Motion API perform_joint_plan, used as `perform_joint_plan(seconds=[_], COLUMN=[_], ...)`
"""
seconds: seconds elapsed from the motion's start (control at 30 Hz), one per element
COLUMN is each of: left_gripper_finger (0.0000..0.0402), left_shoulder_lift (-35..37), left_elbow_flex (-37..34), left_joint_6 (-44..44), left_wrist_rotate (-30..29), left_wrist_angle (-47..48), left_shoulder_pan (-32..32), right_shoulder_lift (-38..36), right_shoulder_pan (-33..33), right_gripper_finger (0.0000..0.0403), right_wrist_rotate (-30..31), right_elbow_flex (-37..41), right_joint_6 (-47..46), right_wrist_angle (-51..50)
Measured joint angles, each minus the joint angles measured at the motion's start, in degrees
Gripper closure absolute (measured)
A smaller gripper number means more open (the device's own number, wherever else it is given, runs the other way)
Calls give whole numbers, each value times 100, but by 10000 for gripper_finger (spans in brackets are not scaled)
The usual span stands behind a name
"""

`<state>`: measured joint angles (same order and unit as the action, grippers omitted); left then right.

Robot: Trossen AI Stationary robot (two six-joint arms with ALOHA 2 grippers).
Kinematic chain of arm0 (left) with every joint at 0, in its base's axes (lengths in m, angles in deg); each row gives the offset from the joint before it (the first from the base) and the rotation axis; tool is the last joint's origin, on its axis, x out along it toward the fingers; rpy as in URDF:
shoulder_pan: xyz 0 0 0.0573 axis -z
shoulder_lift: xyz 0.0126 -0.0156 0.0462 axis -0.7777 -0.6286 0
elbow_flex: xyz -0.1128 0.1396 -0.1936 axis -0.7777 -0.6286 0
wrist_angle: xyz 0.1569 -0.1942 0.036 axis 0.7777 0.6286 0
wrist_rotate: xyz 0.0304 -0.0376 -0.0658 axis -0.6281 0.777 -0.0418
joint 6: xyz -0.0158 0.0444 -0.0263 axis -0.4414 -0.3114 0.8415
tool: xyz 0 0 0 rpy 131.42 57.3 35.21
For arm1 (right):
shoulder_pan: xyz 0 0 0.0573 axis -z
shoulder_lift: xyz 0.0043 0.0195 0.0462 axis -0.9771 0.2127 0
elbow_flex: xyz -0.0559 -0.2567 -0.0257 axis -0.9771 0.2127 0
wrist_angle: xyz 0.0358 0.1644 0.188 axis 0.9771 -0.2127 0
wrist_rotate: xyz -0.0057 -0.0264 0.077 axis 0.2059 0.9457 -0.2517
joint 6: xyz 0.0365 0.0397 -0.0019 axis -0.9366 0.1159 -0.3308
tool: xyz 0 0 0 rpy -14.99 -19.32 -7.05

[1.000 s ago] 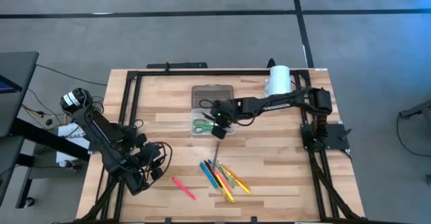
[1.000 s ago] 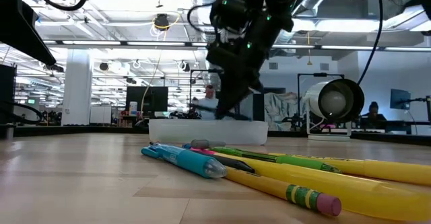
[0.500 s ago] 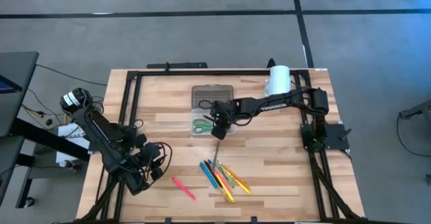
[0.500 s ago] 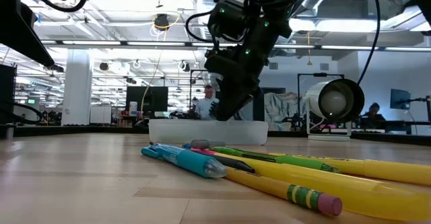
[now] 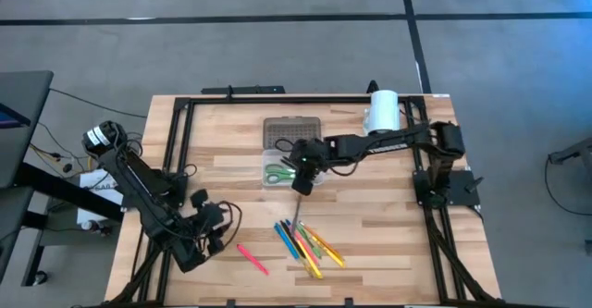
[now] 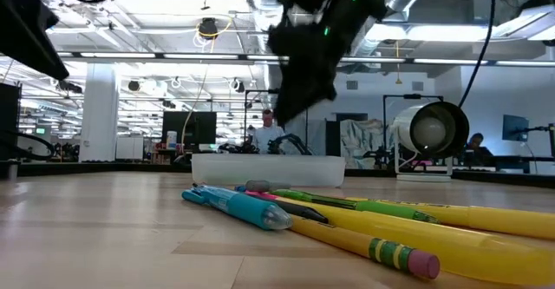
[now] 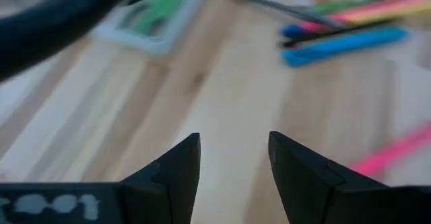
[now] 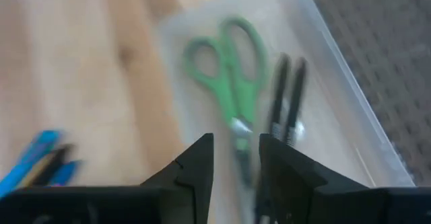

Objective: Pick & place school supplies into a supply box
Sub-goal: Put the pink pen into the supply box

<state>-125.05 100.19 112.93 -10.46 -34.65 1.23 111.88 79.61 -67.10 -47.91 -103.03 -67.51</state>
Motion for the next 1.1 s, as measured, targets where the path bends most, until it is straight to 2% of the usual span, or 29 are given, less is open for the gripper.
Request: perform_joint_plan(seconds=[0.1, 0.27, 0.47, 0.6, 0.8, 1.1], left_gripper_finger=[235, 235, 235, 235, 235, 235], left_shoulder_lift=[0, 0, 0, -135, -692, -1403], left_elbow_flex=[0, 0, 0, 2, 2, 2], left_joint_6=[-969, -1879, -3691, -4510, -5296, -5712], left_wrist_rotate=[431, 1072, 2191, 2863, 3954, 4645], left_wrist_angle=[-508, -1018, -2174, -2382, -2835, -3236], left_shoulder_pan=[-117, -509, -1115, -1523, -1895, -1955], right_shoulder_lift=[-332, -827, -1262, -1415, -1451, -1427], right_shoulder_pan=[-217, -579, -1151, -1605, -2345, -3443], right_gripper_finger=[291, 291, 291, 291, 291, 291], right_wrist_rotate=[5, 194, 353, 761, 1452, 2455], right_elbow_flex=[0, -2, -2, 0, 2, 4], right_joint_6=[240, 293, 268, -39, -860, -2740], right_wrist_angle=[-45, -162, -441, -890, -1636, -2862])
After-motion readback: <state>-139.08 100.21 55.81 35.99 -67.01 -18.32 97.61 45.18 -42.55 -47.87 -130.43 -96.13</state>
